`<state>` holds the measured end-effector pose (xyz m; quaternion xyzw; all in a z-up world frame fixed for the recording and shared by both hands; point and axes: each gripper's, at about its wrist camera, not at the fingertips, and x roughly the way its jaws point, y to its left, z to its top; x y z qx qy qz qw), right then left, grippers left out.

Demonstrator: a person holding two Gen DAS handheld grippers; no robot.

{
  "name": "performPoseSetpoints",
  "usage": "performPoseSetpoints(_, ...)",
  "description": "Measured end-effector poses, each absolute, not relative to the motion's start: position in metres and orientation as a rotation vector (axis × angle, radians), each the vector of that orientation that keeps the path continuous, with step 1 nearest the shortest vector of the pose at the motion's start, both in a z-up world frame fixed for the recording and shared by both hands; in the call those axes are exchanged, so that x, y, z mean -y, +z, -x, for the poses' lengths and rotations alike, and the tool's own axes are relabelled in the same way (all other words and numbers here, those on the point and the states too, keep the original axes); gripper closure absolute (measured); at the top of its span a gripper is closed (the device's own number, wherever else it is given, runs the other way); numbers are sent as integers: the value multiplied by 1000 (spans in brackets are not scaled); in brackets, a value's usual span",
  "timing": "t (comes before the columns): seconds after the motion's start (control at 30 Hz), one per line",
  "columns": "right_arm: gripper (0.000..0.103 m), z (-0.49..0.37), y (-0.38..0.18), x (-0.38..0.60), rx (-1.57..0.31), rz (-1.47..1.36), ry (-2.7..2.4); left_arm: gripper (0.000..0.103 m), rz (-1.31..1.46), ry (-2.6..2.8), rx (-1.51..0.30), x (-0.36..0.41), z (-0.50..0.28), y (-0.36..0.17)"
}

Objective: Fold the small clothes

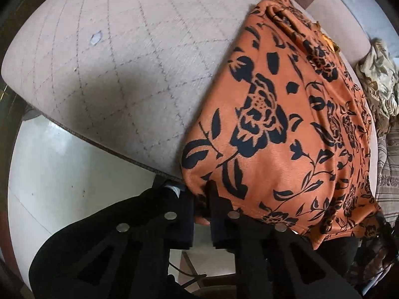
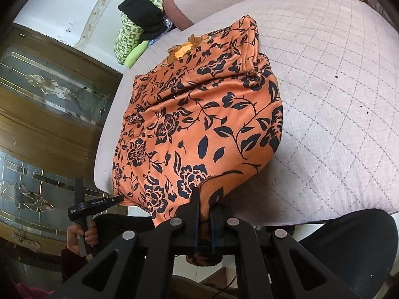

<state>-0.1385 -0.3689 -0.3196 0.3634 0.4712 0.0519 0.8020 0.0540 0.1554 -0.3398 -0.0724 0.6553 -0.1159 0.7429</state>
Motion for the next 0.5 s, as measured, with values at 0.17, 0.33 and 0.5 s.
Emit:
performPoseSetpoints(0.17,96,143,-304,376,-969,-778,114,95,143,-314,-1389,-152,-52,-320)
performPoseSetpoints(0.33,96,139,-278,392,-892,-790,121,95,244,-395,-1329,-164,-60,-282)
performPoseSetpoints(0.5,96,120,-257,412,-809,-832,127,95,288,-482,-1232,-161,-87,-228)
